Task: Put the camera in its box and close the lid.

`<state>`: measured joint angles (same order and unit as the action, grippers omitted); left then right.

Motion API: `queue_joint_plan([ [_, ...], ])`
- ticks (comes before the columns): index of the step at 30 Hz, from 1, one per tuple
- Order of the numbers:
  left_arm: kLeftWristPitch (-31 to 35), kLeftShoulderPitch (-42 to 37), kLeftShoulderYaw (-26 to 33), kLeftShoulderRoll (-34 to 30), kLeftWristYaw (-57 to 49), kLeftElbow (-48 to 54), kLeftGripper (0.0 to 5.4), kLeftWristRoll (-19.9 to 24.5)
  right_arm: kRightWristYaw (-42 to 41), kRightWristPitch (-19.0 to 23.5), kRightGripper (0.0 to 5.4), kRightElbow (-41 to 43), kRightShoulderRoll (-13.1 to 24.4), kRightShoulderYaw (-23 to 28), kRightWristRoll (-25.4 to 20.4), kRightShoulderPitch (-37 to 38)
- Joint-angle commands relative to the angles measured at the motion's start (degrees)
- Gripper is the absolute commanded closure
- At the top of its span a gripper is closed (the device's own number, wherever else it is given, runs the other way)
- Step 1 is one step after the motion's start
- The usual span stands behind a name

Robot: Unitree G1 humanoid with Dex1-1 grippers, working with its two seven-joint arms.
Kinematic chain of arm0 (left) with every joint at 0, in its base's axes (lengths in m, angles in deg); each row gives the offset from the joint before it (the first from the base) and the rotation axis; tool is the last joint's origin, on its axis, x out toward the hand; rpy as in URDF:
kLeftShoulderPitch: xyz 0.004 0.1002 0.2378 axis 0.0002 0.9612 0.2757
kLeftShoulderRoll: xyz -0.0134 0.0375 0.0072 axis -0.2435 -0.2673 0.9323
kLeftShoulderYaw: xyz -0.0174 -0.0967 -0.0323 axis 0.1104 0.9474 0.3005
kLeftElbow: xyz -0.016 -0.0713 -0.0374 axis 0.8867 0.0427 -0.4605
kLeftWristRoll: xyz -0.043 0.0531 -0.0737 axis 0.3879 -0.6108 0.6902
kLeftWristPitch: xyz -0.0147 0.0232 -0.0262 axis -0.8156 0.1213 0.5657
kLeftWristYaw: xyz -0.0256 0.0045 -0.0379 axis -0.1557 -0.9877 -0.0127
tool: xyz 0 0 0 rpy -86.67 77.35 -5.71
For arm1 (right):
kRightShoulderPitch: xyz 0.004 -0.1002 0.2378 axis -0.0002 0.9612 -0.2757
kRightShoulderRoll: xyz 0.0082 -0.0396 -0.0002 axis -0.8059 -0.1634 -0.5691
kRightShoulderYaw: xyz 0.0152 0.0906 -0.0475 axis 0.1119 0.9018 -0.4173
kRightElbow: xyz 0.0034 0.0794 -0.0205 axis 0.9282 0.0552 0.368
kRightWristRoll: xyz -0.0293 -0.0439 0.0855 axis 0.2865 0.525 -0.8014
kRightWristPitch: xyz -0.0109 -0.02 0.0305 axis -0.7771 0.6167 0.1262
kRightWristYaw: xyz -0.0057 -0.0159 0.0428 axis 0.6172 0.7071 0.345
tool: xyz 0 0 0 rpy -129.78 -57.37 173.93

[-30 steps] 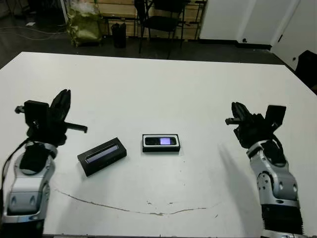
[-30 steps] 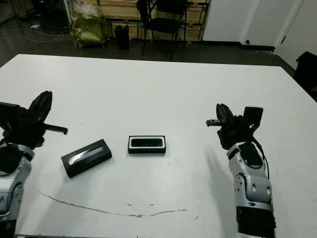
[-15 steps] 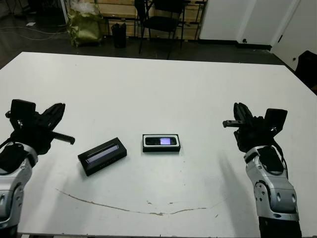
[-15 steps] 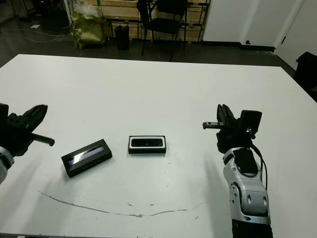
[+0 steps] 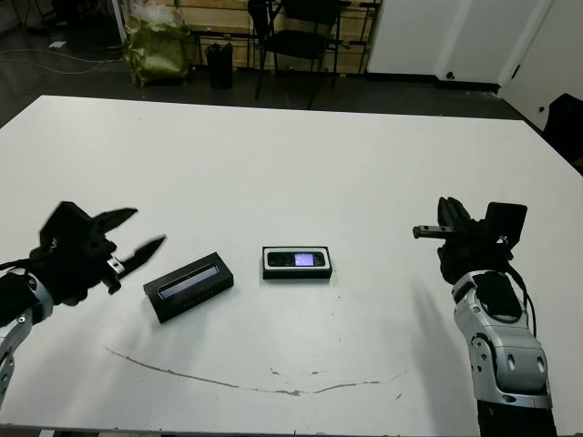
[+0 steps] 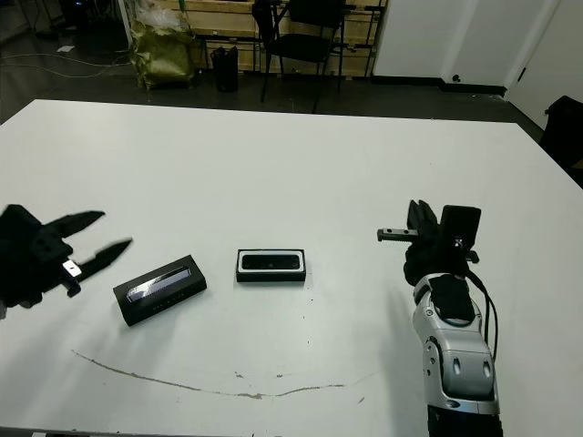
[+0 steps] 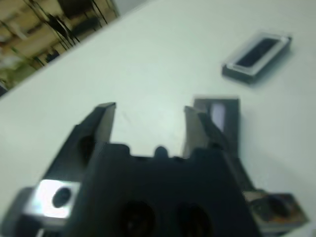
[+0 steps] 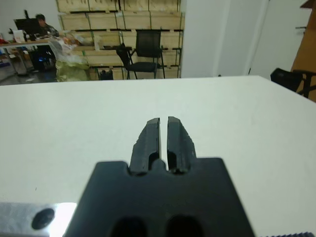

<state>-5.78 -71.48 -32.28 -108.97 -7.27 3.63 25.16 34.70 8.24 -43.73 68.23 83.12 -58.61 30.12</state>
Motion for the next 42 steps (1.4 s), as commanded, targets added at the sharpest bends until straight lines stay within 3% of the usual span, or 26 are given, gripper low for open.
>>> queue_joint_plan([
  [1, -0.3, 0.8, -1.5, -1.7, 1.7, 0.1, 1.17, -0.7, 0.8, 2.3, 5.4, 1.0, 0.1, -0.1, 0.6, -0.3],
  [6, -1.0, 0.2, -2.3, -1.0, 4.0, -2.9, 0.02, 1.0, -0.1, 2.9, 5.4, 0.5, 0.0, 0.7, -0.9, -0.4],
  [9, -3.3, 0.2, -2.4, 0.0, 5.2, -5.0, 0.02, 1.9, 1.1, 2.6, 5.4, 1.3, -0.3, 0.1, 0.5, -0.5],
  [13, 0.4, 0.4, -1.6, 1.6, 5.1, -4.9, 0.02, 6.4, 0.9, 2.1, 5.4, 1.0, 0.0, 0.1, 0.9, -0.6],
  [19, -4.4, 0.8, -2.3, 3.0, 8.0, -9.0, 0.02, 8.2, 2.0, 3.5, 5.4, 1.6, -0.4, 0.0, 1.2, -0.7],
  [25, -2.6, -0.2, -3.4, 2.9, 9.1, -8.0, 0.02, 9.9, 2.0, 3.1, 5.4, 1.4, -0.1, -0.1, 1.4, -0.6],
  [35, -11.3, -0.2, -6.4, 3.5, 10.6, -15.6, 0.02, 5.0, 1.5, 3.1, 5.4, 1.4, 0.0, 0.1, 0.9, -0.6],
  [42, -12.1, 0.1, -7.6, 3.7, 9.0, -17.7, 0.02, 2.4, 1.9, 3.7, 5.4, 1.5, -0.3, 0.1, 1.0, -0.5],
])
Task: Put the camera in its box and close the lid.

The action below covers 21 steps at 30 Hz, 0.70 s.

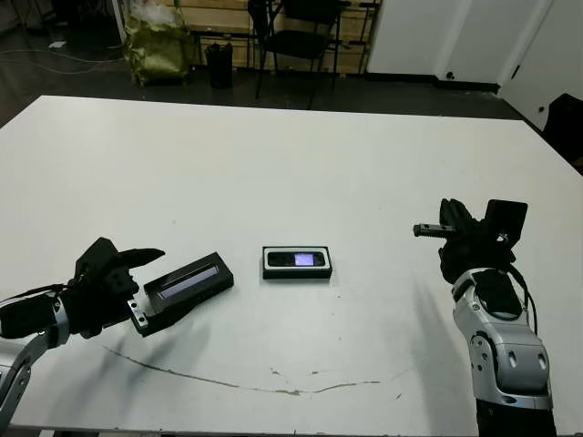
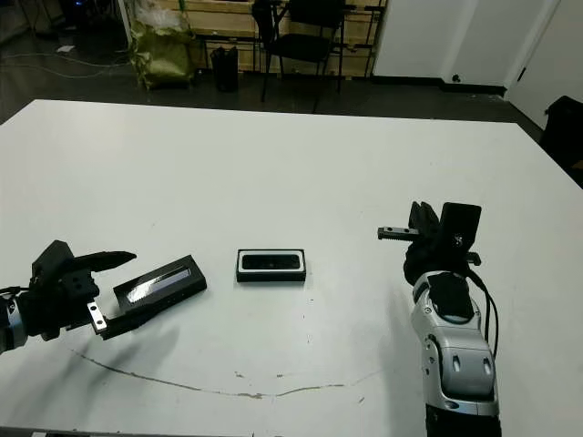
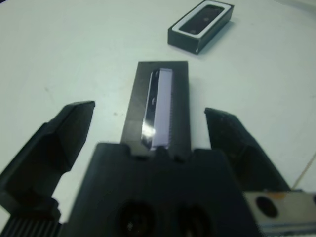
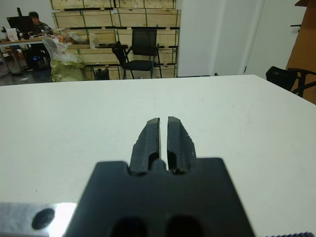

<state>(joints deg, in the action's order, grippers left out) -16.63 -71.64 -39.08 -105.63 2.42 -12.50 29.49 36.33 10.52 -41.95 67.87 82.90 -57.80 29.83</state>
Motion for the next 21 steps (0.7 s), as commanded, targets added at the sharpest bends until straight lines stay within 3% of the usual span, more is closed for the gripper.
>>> queue_joint_plan([
  [1, -1.5, 0.2, -1.0, 0.5, -0.8, -2.1, 0.02, -2.2, 0.3, 1.4, 5.4, -0.3, 0.1, 0.3, 0.2, -0.2],
  [13, 3.3, -1.2, -1.6, 1.6, 1.3, -5.1, 0.02, 0.9, 0.2, 1.5, 5.4, 0.0, -0.1, 0.2, 0.0, 0.1],
  [21, -5.0, -2.5, -4.2, 2.3, 2.0, -10.7, 0.02, -3.5, 0.1, 1.7, 5.4, 0.5, -0.2, 0.3, -0.3, 0.4],
])
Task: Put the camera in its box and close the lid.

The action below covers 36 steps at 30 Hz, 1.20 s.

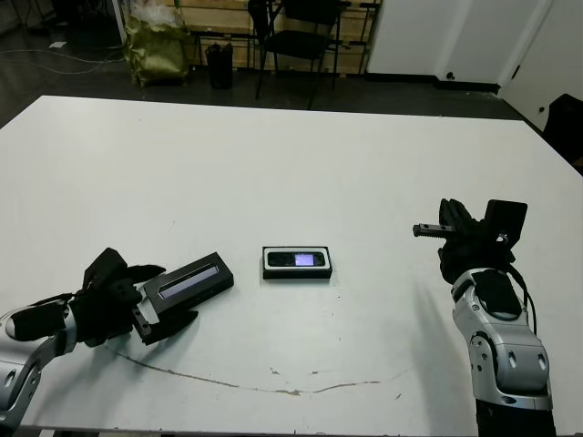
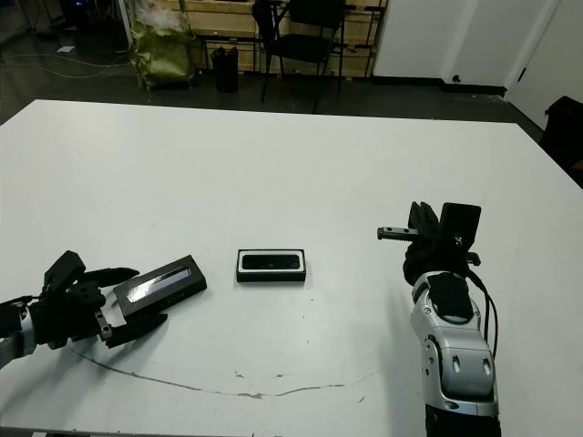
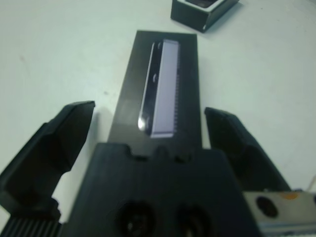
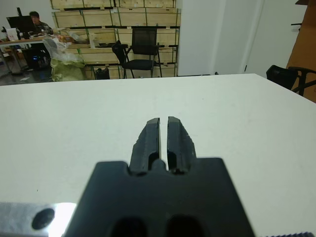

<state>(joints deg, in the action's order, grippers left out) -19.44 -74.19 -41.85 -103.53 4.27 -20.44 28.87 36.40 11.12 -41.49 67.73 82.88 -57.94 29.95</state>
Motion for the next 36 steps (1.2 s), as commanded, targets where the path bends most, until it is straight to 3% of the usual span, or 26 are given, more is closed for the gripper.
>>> queue_joint_plan([
  [1, -3.4, -0.1, -1.6, 0.4, 0.2, -3.6, 0.02, -3.1, -0.1, 1.0, 5.4, 0.0, -0.1, 0.4, -0.3, 0.3],
  [10, 10.5, -0.2, 0.2, 1.8, -2.5, -1.4, 0.02, 3.4, 0.4, 2.5, 5.4, 0.6, 0.1, 0.2, 0.3, 0.2],
  [17, 18.5, -0.2, 0.0, -0.5, -4.9, 4.3, 0.23, 3.5, -0.4, 1.4, 5.4, 0.4, 0.2, 0.5, 0.0, 0.4],
  [21, 10.5, -0.4, -3.6, -3.3, -4.1, 4.4, 1.12, -3.8, -0.7, 1.4, 5.4, 0.4, 0.3, 0.8, -0.2, 0.2],
  [27, 3.6, -2.2, -5.5, -5.0, 0.1, -1.3, 2.55, -6.8, -1.1, 0.9, 5.4, -0.1, 0.2, 1.2, -0.4, 0.0],
  [30, 1.0, -4.3, -8.0, -7.7, 3.0, -2.1, 2.67, -9.7, -1.2, 1.2, 5.4, -0.1, 0.2, 1.3, -0.5, -0.1],
  [36, -4.3, -8.1, -10.1, -9.1, 8.4, -7.5, 2.67, -10.8, -0.6, 2.4, 5.4, 0.3, 0.3, 1.1, 0.0, -0.4],
])
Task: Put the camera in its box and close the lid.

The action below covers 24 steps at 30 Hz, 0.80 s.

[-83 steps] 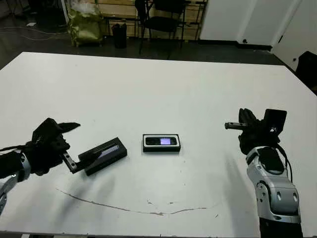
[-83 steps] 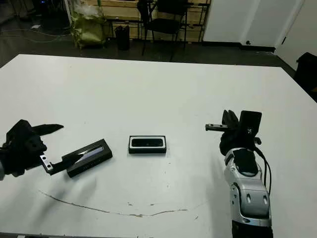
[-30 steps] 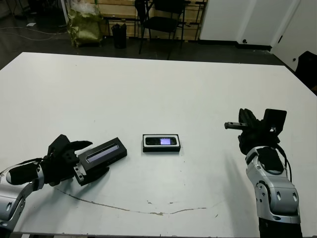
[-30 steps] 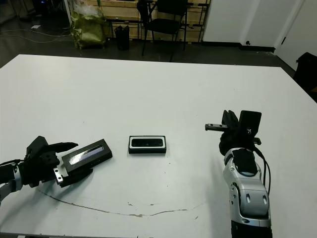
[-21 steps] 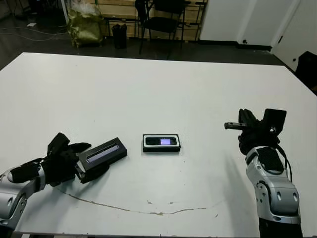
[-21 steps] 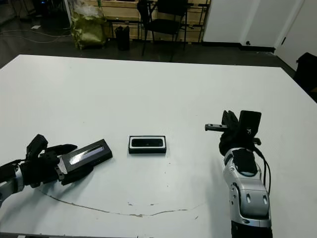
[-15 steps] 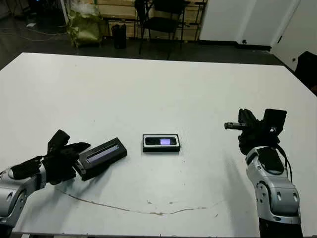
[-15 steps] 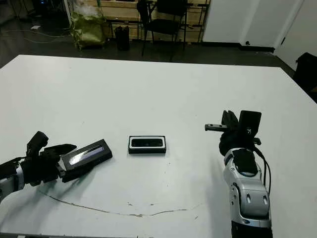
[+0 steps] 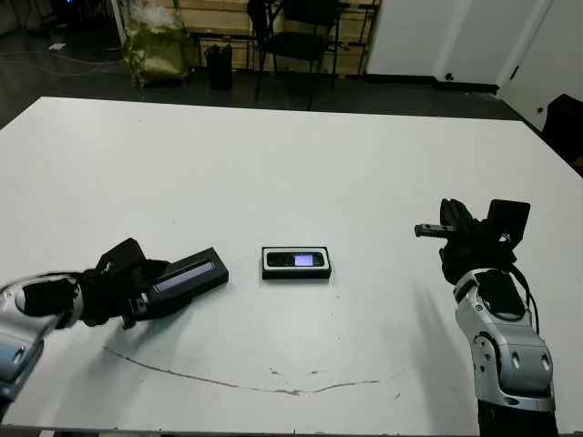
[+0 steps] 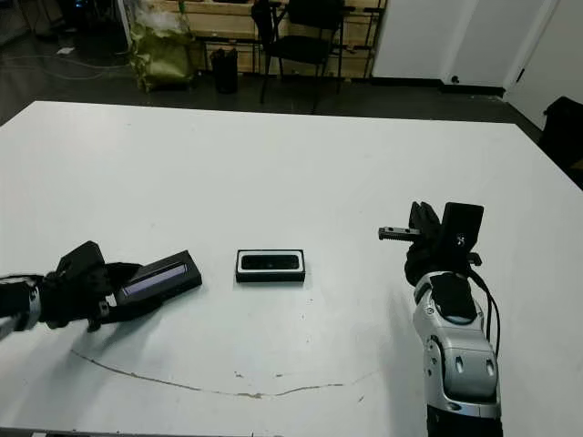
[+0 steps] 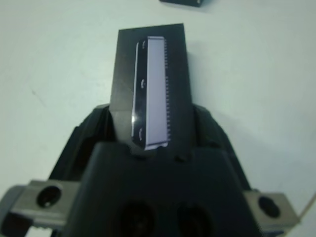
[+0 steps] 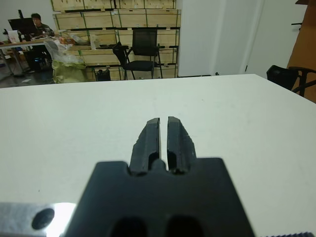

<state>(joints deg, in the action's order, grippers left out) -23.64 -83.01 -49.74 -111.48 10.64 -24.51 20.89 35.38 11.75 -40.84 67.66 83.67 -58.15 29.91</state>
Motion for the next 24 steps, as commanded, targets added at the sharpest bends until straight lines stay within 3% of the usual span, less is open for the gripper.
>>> queue_joint_plan([
  [1, 0.7, 0.5, -2.1, -1.2, 2.1, -3.4, 2.67, -2.7, 0.4, 2.0, 5.4, -0.3, 0.2, 0.5, -0.1, -0.4],
  [6, 14.5, -1.6, -0.4, -2.1, -0.4, 3.0, 2.67, -0.6, 0.7, 3.0, 5.4, -0.1, -0.3, 0.8, -0.6, -0.5],
  [12, 7.0, -11.3, 6.8, 2.2, 3.1, -8.5, 2.67, 6.3, 0.1, 1.8, 5.4, -0.9, -0.3, 0.7, -0.3, -0.1],
  [18, 2.0, -22.7, 7.7, 5.8, 6.7, -16.8, 2.67, 7.8, 2.0, 3.9, 5.4, 0.1, -1.4, 0.1, 0.5, 0.2],
  [24, 2.5, -33.2, 5.0, 11.4, 9.0, -24.5, 2.67, 6.3, 2.2, 5.4, 5.4, 0.3, -3.1, 0.9, -1.8, 0.2],
])
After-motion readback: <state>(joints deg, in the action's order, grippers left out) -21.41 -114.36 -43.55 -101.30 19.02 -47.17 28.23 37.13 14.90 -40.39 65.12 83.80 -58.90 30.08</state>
